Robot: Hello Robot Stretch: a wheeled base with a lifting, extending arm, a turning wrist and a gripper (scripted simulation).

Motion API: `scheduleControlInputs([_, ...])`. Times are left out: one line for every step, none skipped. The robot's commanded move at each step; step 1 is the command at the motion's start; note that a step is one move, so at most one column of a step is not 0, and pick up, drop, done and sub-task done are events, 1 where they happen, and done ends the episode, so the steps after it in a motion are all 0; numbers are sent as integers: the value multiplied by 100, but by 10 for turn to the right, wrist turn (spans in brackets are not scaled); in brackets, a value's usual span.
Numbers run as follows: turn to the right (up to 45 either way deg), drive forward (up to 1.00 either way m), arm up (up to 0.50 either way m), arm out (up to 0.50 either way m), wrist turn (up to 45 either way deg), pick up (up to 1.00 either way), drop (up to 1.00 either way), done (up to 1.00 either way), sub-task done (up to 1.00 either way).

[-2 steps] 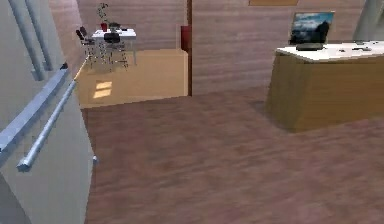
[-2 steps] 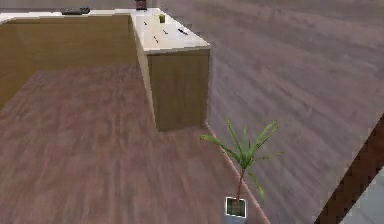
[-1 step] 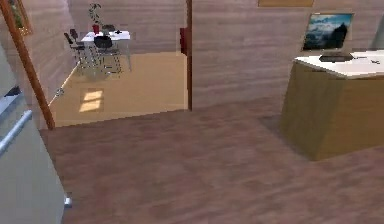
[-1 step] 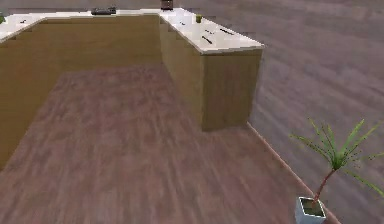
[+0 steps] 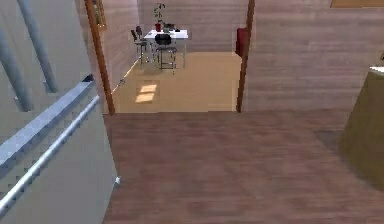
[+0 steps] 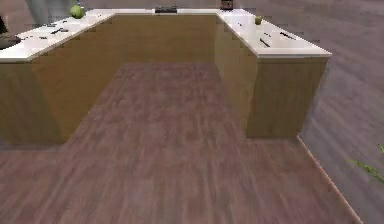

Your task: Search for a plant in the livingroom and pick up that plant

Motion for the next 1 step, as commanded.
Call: scheduleControlInputs([0, 100, 0, 0, 0, 0, 0, 0, 0])
